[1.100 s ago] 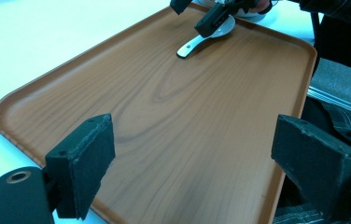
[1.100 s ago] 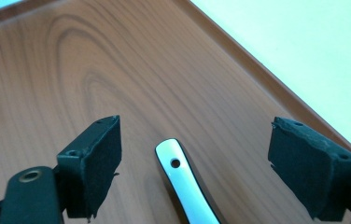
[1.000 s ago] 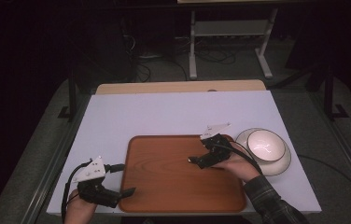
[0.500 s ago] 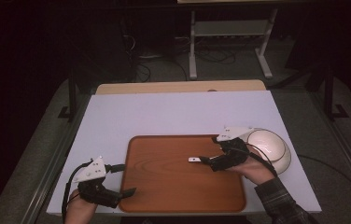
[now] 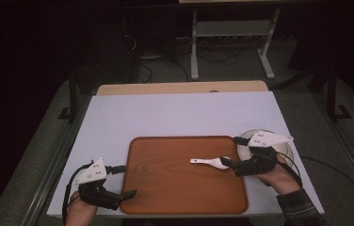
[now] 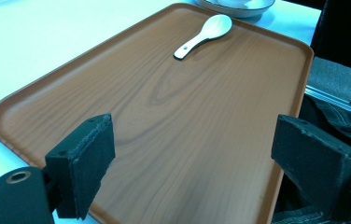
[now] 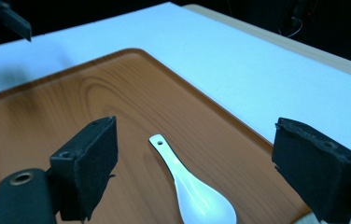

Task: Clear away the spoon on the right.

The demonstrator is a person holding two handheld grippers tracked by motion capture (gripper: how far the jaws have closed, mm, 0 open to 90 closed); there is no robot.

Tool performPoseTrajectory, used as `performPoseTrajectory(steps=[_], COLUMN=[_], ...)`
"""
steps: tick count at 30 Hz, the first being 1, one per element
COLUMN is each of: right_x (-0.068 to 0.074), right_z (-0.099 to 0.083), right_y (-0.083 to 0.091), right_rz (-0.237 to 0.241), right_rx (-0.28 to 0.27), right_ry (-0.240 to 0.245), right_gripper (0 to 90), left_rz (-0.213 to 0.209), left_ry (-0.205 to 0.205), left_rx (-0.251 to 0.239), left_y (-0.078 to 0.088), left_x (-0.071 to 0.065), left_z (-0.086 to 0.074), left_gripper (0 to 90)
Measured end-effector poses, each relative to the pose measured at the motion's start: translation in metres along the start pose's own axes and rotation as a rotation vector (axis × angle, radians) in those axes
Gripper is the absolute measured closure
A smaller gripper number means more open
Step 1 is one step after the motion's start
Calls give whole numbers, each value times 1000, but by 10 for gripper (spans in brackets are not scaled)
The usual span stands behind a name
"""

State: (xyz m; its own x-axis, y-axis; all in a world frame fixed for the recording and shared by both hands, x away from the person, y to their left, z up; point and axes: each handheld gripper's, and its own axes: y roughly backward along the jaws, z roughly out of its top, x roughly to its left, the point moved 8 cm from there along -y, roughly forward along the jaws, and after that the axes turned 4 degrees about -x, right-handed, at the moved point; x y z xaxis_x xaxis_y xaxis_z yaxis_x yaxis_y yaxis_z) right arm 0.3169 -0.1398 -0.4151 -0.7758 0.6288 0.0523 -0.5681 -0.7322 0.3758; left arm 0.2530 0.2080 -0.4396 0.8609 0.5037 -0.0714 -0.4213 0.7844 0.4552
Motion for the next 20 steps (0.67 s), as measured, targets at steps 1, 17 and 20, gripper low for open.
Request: performPoseTrajectory(steps=[1, 17, 20], right_x=[0, 2, 3], right_z=[-1, -25, -23], right_y=[4, 39, 38], right_rz=[-1, -18, -15], right_rx=[-8, -46, -55], right_ry=[-5, -35, -31], right_gripper=[136, 132, 129], left_rz=[1, 2, 2], left_ry=[0, -1, -2], left_rx=[-2, -2, -1], left_y=[0, -1, -1], left_x=[0, 0, 0], left_z=[0, 0, 0], left_gripper=[131, 130, 131])
